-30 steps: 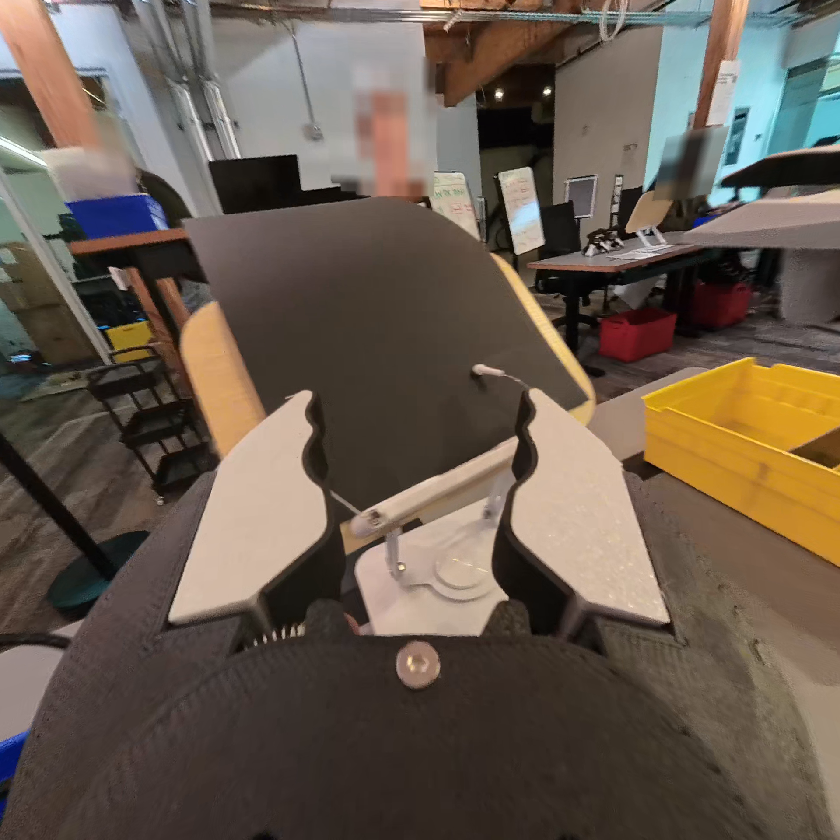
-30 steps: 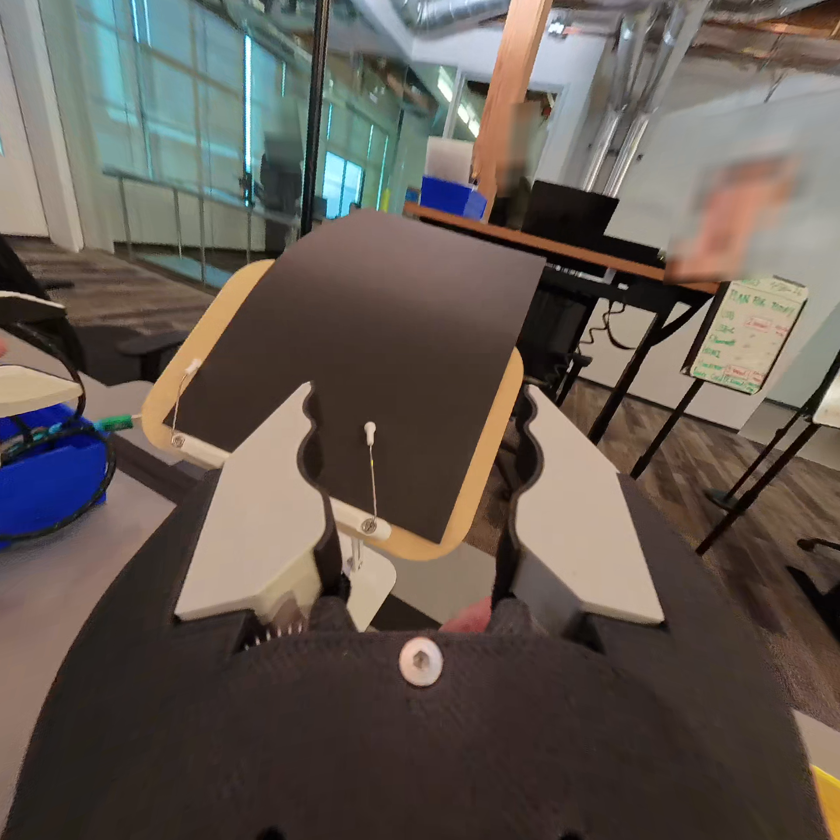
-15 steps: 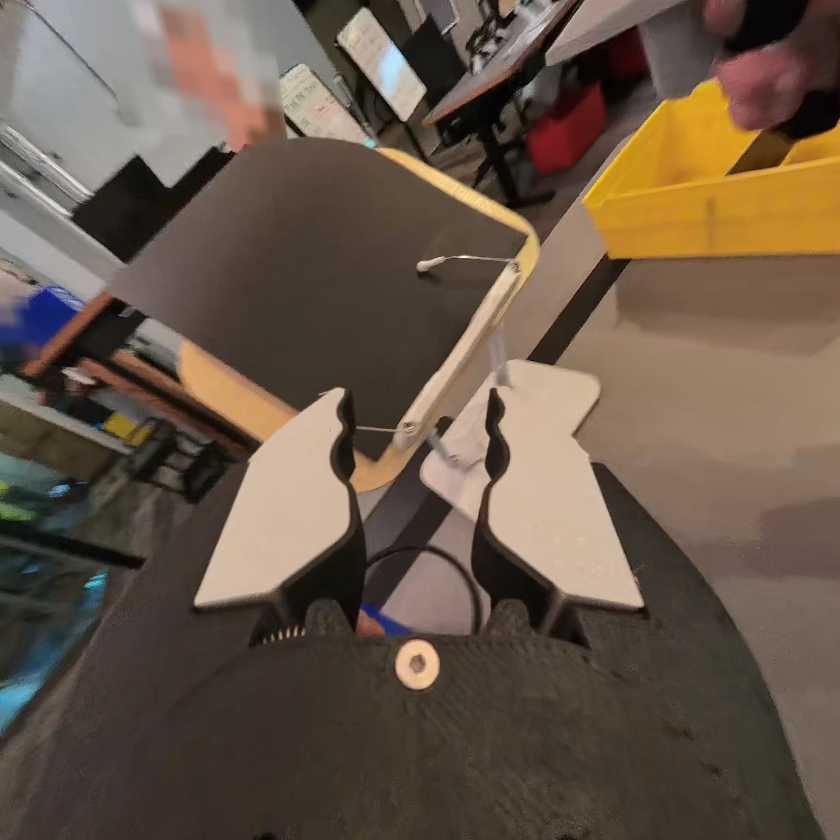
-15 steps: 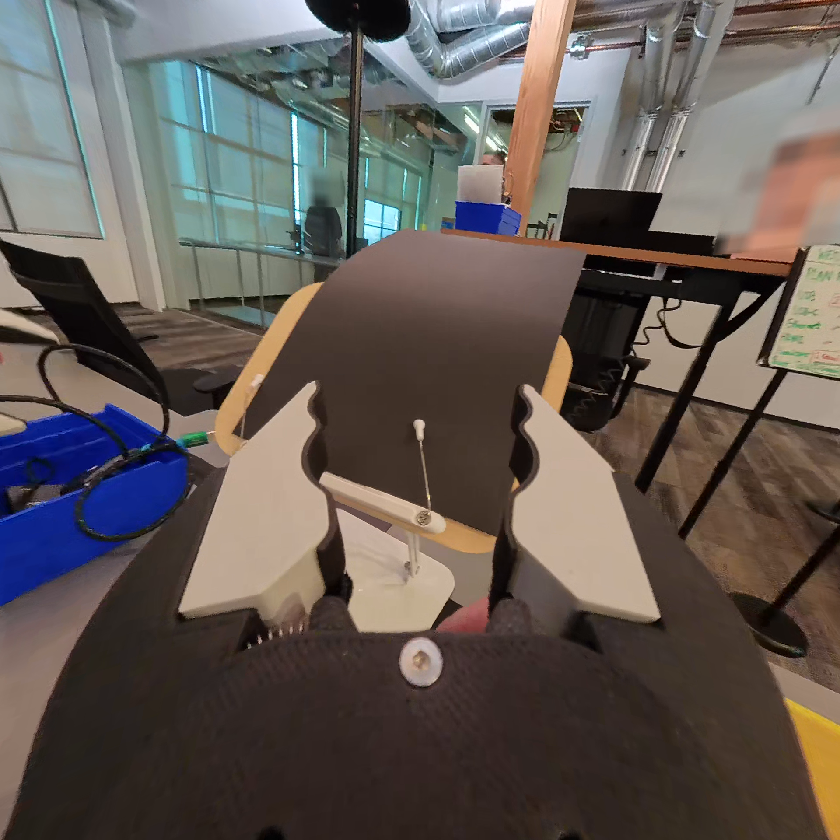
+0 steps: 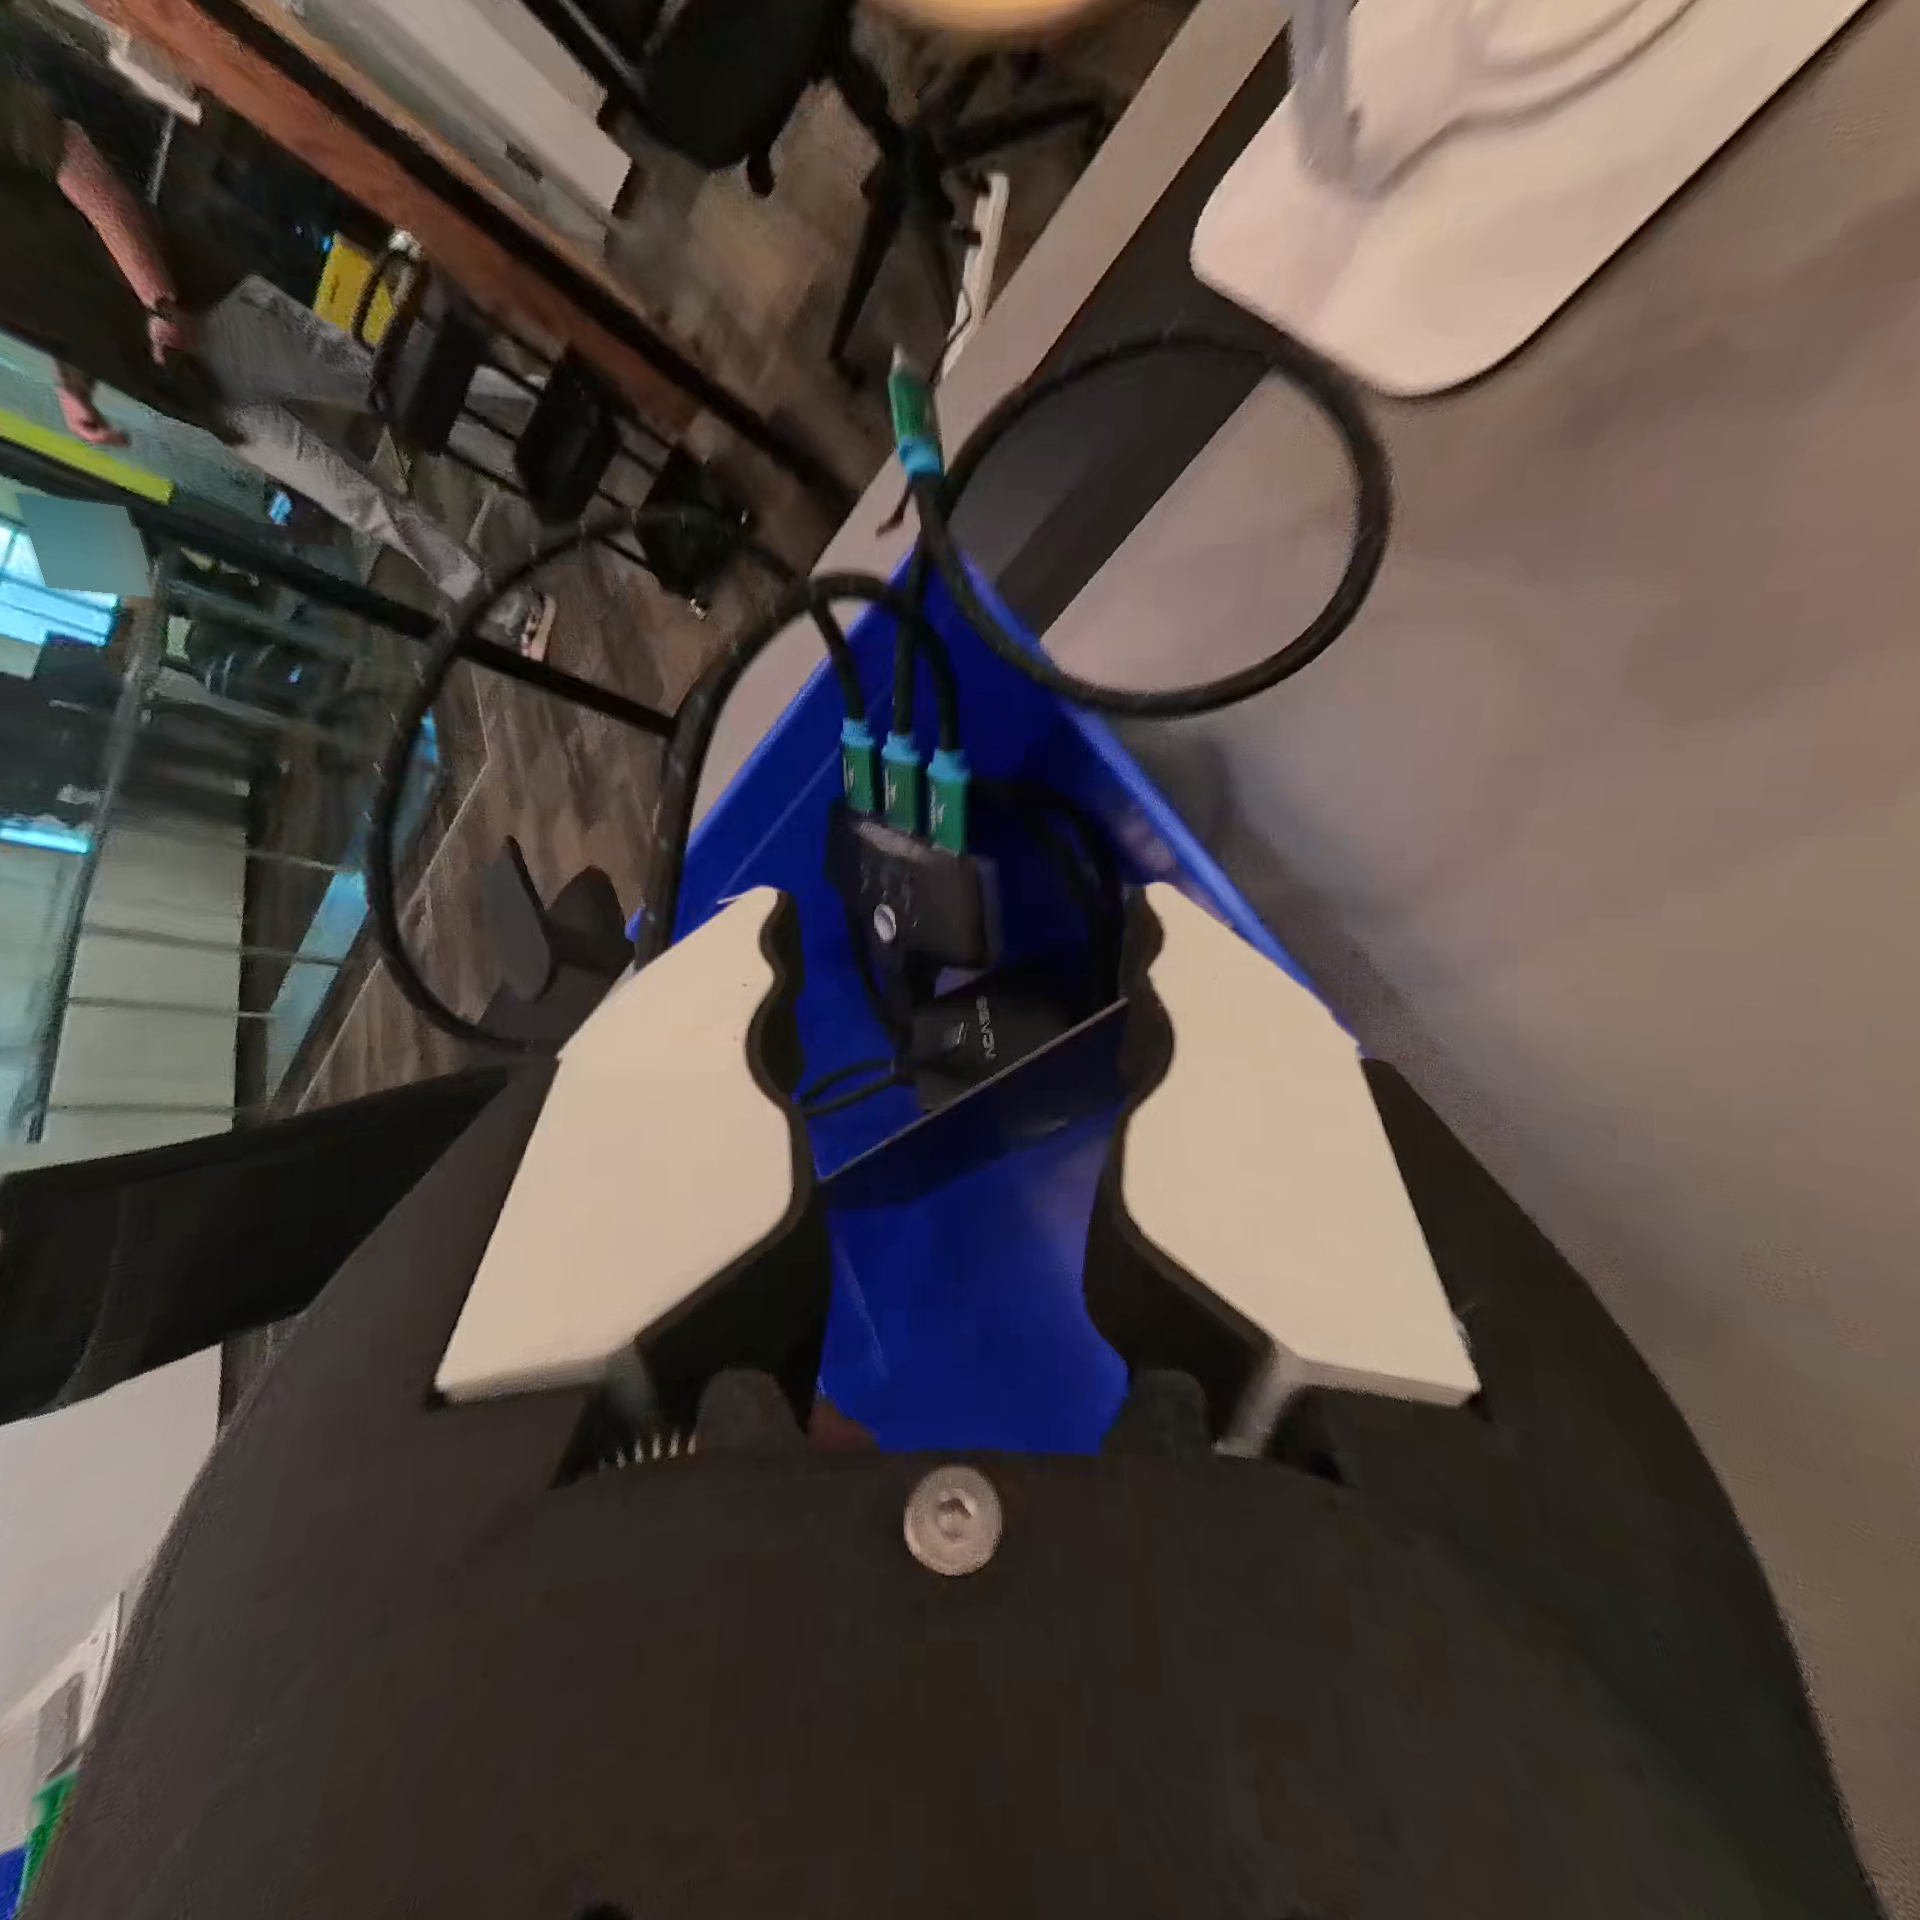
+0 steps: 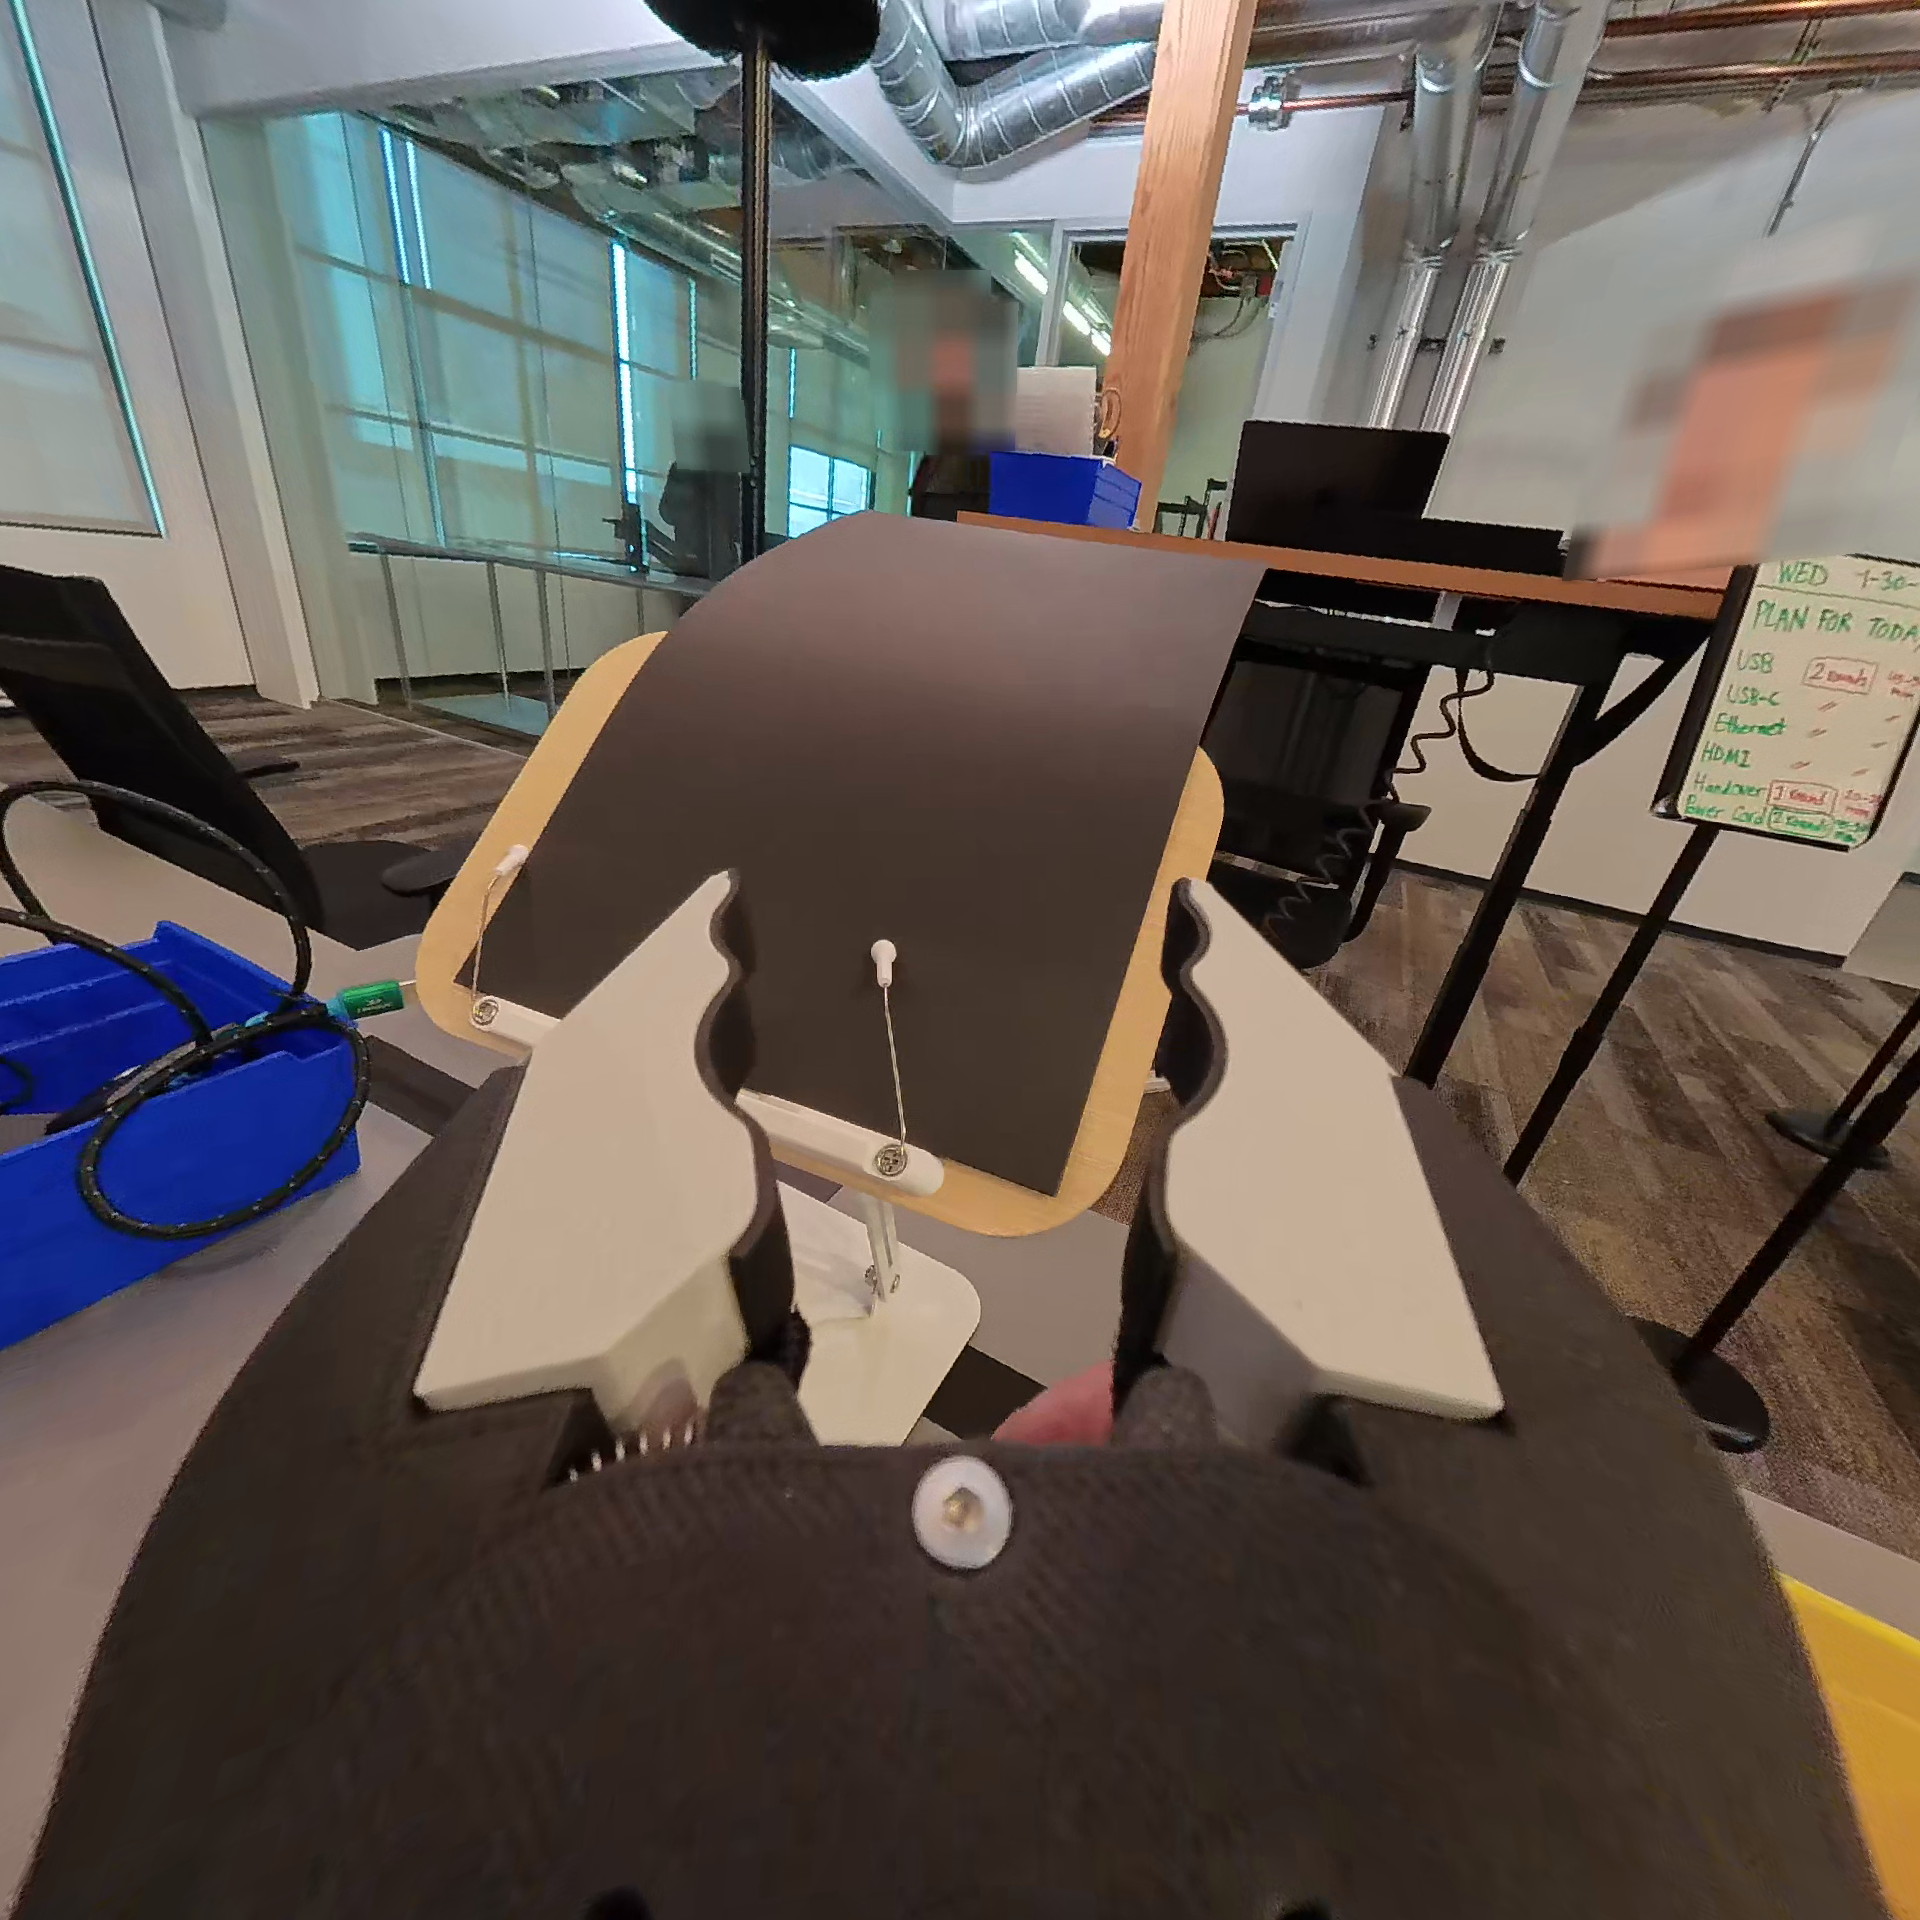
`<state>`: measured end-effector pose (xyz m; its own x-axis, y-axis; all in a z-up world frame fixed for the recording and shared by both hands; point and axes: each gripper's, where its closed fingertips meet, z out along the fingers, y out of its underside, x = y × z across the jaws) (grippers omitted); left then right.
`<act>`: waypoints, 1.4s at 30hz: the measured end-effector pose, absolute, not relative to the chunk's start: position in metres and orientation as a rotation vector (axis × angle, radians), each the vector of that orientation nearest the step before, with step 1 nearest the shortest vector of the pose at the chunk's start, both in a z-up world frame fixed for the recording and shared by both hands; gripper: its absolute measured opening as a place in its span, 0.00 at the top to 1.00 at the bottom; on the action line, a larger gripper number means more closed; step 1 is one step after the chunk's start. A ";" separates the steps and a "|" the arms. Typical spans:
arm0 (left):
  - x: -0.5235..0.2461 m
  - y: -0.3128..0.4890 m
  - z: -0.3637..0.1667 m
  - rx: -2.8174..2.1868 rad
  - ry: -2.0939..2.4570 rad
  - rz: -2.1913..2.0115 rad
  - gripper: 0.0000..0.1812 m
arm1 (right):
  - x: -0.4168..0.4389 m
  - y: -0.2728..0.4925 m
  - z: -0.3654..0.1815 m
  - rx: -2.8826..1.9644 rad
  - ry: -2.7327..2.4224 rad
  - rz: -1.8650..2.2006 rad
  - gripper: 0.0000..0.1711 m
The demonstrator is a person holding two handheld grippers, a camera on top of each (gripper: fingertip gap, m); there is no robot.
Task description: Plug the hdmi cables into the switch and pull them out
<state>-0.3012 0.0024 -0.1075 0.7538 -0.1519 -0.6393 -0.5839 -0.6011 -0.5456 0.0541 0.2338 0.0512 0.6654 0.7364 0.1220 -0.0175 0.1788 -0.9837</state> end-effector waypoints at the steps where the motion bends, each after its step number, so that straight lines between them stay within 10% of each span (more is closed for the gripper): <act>1: -0.310 0.004 -0.115 -2.168 0.537 0.707 0.67 | 0.053 0.234 0.050 -1.297 -0.692 0.594 0.55; 11: -0.355 0.052 -0.153 -2.205 0.486 0.795 0.71 | 0.051 0.239 0.044 -1.310 -0.695 0.593 0.56; 19: -0.380 0.076 -0.190 -2.357 0.381 0.832 0.54 | 0.052 0.242 0.042 -1.321 -0.687 0.597 0.57; 31: -0.417 0.086 -0.201 -2.362 0.398 1.140 0.88 | 0.045 0.241 0.038 -1.322 -0.706 0.582 0.58; 42: -0.411 0.083 -0.139 -2.125 0.286 0.991 0.88 | 0.040 0.239 0.036 -1.321 -0.730 0.580 0.61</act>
